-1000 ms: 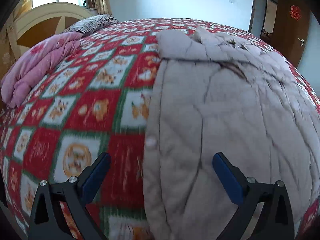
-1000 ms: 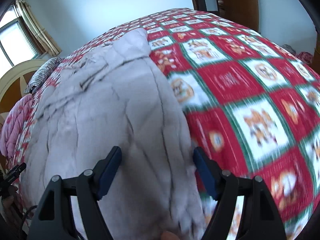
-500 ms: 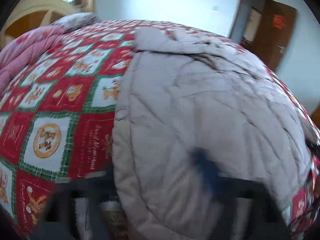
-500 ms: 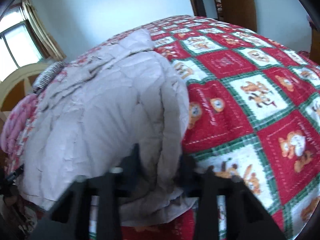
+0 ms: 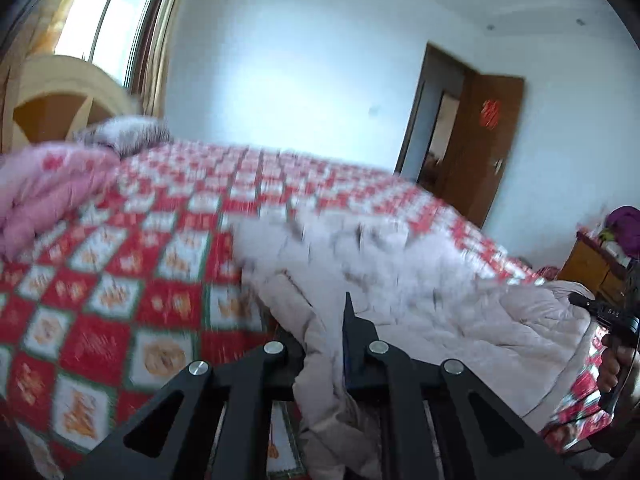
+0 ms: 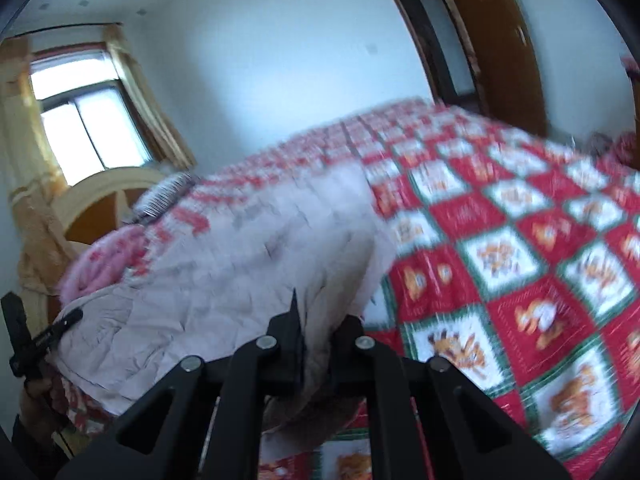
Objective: Fold large clothes
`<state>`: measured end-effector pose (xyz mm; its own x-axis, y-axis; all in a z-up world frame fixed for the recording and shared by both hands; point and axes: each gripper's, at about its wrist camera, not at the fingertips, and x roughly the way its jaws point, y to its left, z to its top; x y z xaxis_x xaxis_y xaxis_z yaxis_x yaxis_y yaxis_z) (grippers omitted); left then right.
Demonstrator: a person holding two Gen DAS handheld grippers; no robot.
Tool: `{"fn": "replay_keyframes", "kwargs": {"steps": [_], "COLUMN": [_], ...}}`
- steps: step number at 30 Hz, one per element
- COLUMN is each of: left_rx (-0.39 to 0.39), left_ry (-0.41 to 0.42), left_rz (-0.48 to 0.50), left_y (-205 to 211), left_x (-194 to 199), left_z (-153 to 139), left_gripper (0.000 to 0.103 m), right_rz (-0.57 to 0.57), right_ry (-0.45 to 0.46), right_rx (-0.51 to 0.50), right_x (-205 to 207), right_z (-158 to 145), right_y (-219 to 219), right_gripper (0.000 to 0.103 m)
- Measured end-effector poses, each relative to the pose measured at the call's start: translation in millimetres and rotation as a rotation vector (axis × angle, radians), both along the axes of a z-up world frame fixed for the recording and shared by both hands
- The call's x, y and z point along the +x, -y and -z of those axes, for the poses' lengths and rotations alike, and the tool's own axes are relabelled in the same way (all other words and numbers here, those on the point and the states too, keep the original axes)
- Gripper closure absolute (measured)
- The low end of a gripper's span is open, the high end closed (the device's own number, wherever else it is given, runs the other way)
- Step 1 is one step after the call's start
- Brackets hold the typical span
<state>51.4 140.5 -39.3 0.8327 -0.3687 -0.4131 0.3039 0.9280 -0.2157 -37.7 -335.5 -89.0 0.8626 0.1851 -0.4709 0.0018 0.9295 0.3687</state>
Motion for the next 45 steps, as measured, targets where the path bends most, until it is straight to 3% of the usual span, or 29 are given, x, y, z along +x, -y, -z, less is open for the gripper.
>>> {"fn": "replay_keyframes", "kwargs": {"steps": [2,5,9,12,15,22,26,34,37,39,40,41,43,45], "left_rx": [-0.010,0.046,0.080,0.096,0.081,0.042,0.040,0.087,0.154,0.196,0.139,0.058,-0.044,0.006], "left_ry": [0.040,0.100,0.088,0.046,-0.058,-0.134,-0.133,-0.074,-0.090,-0.119,-0.152,-0.179,-0.187,-0.143], "left_rz": [0.027,0.044,0.018,-0.030,-0.059,-0.058,-0.042,-0.104,-0.141,-0.164,-0.156,-0.137,-0.153,-0.182], "left_y": [-2.2,5.7,11.3,13.8,14.1,9.8,11.1,34.2,52.4,67.7,66.6,60.0,48.5,50.3], "left_x": [2.9,25.8,100.1,157.2,205.8,269.4,286.3,309.7,324.3,337.7,346.5,353.6,360.8,363.1], "left_z": [-25.2,-46.7,-47.6,-35.3,-18.6,-6.7,-8.7,-4.8,8.1,23.5,30.9,34.6,33.0,21.3], "left_gripper": [0.092,0.092,0.089,0.086,0.085,0.082,0.080,0.077,0.067,0.040,0.029,0.006,0.001,0.001], "right_rz": [-0.009,-0.007,0.013,0.063,0.076,0.087,0.076,0.093,0.095,0.103,0.101,0.102,0.103,0.089], "right_ry": [0.070,0.142,0.194,0.165,0.113,0.050,0.016,-0.074,-0.125,-0.182,-0.194,-0.201,-0.214,-0.199], "right_rx": [-0.018,-0.021,-0.011,-0.009,0.040,0.006,0.011,0.051,0.067,0.072,0.075,0.070,0.061,0.054], "right_x": [-8.5,0.9,69.2,140.0,194.9,270.0,294.7,350.7,370.4,385.9,390.3,394.2,398.7,398.5], "right_z": [-27.0,-56.7,-74.1,-67.6,-56.8,-38.4,-24.3,10.3,24.9,35.2,38.1,39.8,41.9,37.7], "right_y": [-3.4,-3.5,6.6,13.4,21.6,31.7,39.9,48.5,49.3,47.7,46.6,44.8,40.4,36.3], "right_gripper": [0.093,0.093,0.093,0.093,0.093,0.093,0.093,0.093,0.090,0.084,0.079,0.070,0.061,0.051]}}
